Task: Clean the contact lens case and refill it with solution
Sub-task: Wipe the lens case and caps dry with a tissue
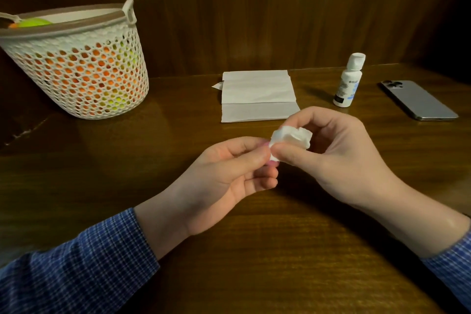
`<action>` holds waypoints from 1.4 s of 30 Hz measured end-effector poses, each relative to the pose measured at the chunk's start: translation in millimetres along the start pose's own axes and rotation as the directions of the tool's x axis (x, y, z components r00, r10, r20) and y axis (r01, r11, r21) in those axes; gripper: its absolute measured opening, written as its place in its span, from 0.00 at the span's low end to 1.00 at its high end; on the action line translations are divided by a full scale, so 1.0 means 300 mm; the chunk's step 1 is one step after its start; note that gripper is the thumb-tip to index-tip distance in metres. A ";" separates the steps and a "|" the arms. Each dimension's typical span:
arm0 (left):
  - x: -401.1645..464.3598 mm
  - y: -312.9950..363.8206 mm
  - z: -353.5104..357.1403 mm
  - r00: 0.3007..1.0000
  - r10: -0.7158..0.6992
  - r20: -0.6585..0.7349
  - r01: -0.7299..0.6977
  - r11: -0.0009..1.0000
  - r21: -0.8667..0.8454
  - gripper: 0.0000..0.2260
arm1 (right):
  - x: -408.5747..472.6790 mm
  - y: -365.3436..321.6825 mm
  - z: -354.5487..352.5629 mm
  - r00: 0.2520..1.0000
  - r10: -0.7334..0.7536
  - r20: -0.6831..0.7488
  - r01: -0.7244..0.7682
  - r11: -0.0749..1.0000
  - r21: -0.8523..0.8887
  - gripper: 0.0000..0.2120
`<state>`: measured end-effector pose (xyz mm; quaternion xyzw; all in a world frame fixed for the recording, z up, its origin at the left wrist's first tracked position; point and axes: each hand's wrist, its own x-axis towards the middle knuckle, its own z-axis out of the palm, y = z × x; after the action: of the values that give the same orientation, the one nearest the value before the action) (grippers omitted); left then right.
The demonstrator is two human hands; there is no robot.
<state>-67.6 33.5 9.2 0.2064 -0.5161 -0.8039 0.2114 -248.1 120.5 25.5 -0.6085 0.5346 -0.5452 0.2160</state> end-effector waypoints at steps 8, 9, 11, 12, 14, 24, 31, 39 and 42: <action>-0.011 -0.010 -0.003 0.992 0.064 -0.105 -0.046 0.985 0.169 0.15 | -0.004 0.004 0.000 0.997 -0.020 0.081 0.041 0.966 -0.256 0.06; -0.013 -0.012 -0.004 0.992 0.064 -0.106 -0.043 0.980 0.193 0.15 | -0.007 0.004 0.001 0.995 -0.037 0.093 0.061 0.962 -0.267 0.05; -0.015 -0.012 -0.005 0.994 0.052 -0.097 -0.029 0.973 0.229 0.13 | -0.013 0.001 0.004 0.991 -0.082 0.108 0.112 0.945 -0.307 0.05; -0.016 -0.010 -0.004 0.995 0.044 -0.088 -0.022 0.972 0.235 0.11 | -0.015 0.000 0.007 0.988 -0.112 0.110 0.142 0.934 -0.327 0.06; -0.014 -0.007 -0.004 0.998 0.029 -0.062 -0.013 0.973 0.231 0.09 | -0.018 -0.002 0.014 0.980 -0.164 0.109 0.193 0.916 -0.352 0.06; -0.013 0.016 0.003 0.996 -0.074 -0.056 0.085 0.974 0.211 0.21 | -0.024 0.015 0.021 0.935 -0.332 0.126 0.355 0.853 -0.384 0.05; -0.035 0.015 0.008 0.952 0.306 -0.017 -0.229 0.748 0.623 0.13 | 0.001 0.024 0.012 0.990 0.105 0.093 -0.099 0.993 -0.066 0.09; -0.050 0.001 0.026 0.796 0.593 0.125 -0.370 0.312 0.875 0.16 | 0.002 0.017 0.021 0.928 0.319 0.192 -0.351 0.921 0.168 0.11; -0.055 0.008 0.028 0.762 0.621 0.184 -0.373 0.190 0.908 0.16 | -0.001 0.015 0.023 0.945 0.285 0.160 -0.304 0.946 0.112 0.10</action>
<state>-58.1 47.9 16.6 0.1959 -0.8767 -0.2388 0.3687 -243.9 117.0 19.5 -0.5427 0.5649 -0.4969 0.3735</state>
